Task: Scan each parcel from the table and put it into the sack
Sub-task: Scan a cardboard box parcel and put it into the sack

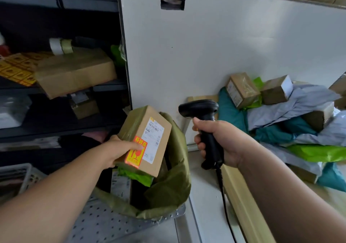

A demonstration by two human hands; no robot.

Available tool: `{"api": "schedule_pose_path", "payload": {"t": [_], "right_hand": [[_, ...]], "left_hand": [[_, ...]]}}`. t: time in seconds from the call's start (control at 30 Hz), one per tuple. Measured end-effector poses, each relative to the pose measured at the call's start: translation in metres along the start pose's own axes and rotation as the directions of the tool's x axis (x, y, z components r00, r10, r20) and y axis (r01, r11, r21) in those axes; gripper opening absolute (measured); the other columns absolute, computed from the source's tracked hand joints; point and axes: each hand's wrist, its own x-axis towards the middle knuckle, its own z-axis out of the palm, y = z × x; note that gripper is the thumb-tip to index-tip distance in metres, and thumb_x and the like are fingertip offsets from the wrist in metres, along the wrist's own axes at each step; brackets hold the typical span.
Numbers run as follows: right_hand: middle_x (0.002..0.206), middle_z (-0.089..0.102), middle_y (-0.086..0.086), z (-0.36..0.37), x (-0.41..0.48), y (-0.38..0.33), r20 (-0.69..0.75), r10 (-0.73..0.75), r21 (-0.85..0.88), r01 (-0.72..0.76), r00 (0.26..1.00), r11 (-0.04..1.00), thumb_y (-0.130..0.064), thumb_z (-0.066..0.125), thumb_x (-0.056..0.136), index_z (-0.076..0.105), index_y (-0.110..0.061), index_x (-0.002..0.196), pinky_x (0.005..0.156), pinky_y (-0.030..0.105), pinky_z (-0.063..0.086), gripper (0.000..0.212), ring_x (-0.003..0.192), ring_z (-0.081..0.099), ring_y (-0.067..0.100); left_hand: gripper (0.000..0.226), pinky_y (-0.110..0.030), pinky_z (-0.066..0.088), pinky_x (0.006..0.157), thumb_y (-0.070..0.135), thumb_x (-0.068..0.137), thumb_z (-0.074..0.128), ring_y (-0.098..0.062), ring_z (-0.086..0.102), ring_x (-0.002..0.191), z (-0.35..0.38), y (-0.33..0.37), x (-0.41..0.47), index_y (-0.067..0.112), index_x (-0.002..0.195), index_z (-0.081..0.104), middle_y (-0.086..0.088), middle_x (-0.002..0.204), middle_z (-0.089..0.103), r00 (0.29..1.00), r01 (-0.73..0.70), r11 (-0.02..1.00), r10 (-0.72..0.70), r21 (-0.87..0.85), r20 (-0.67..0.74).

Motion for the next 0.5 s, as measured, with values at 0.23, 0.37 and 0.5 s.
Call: {"api": "schedule_pose_path", "payload": {"t": [0.23, 0.37, 0.5], "right_hand": [[0.062, 0.062, 0.006, 0.020, 0.035, 0.041, -0.035, 0.064, -0.088, -0.067, 0.997, 0.994, -0.028, 0.071, 0.089, 0.059, -0.009, 0.103, 0.051, 0.030, 0.050, 0.027, 0.051, 0.055, 0.016], [0.061, 0.063, 0.003, 0.044, 0.066, 0.073, 0.001, 0.102, -0.170, -0.100, 0.995, 0.980, -0.027, 0.068, 0.091, 0.061, -0.010, 0.103, 0.050, 0.028, 0.050, 0.022, 0.050, 0.055, 0.014], [0.062, 0.061, 0.006, 0.071, 0.101, 0.100, 0.030, 0.151, -0.234, -0.140, 0.988, 0.962, -0.025, 0.069, 0.091, 0.057, -0.012, 0.102, 0.048, 0.028, 0.047, 0.021, 0.048, 0.052, 0.016]], "left_hand": [[0.059, -0.033, 0.048, 0.070, 0.039, 0.082, 0.071, -0.019, 0.066, 0.089, 0.020, -0.049, 0.036, 0.019, 0.130, 0.043, -0.003, 0.098, 0.070, 0.992, 0.075, 0.997, -0.075, 0.001, 0.102], [0.033, -0.019, 0.037, 0.063, 0.028, 0.094, 0.057, -0.002, 0.053, 0.073, 0.029, -0.069, 0.048, 0.023, 0.124, 0.044, 0.009, 0.085, 0.059, 0.986, 0.062, 0.993, -0.077, 0.104, 0.150], [0.045, -0.032, 0.039, 0.098, 0.020, 0.090, 0.055, -0.018, 0.053, 0.111, 0.025, -0.081, 0.054, 0.020, 0.133, 0.045, -0.003, 0.126, 0.057, 0.989, -0.008, 0.986, -0.017, 0.168, 0.150]]}}
